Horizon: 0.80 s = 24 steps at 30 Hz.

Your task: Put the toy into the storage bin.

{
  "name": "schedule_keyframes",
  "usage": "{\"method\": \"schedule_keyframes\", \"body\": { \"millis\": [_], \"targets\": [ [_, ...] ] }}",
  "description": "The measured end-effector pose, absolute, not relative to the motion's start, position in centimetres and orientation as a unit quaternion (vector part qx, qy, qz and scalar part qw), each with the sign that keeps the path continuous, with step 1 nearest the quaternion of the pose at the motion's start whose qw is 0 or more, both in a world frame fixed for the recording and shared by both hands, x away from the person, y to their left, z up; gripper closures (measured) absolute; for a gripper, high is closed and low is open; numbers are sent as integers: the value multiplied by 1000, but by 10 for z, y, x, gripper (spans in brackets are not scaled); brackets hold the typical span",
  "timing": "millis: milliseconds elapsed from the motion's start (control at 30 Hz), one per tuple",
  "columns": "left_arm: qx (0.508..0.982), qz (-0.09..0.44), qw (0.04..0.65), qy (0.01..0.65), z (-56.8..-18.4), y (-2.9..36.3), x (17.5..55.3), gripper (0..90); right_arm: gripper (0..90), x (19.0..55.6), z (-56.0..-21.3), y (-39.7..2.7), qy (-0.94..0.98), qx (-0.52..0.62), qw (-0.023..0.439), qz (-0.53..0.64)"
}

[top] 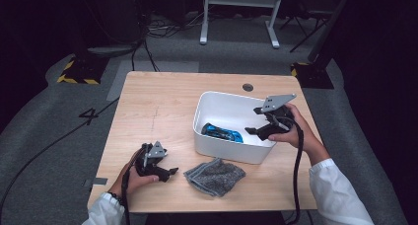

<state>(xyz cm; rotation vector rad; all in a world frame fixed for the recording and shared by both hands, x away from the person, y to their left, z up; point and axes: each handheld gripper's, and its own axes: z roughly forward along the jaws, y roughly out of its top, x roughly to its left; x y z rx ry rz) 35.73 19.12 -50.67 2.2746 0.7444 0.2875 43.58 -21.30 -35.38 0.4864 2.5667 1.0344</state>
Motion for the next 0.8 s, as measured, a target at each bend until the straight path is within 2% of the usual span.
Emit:
{"method": "schedule_keyframes", "body": {
  "millis": [800],
  "targets": [
    [881,111,357,288,-507,191,357,158,210,406,-335,-265,867,193,210,408]
  ]
}}
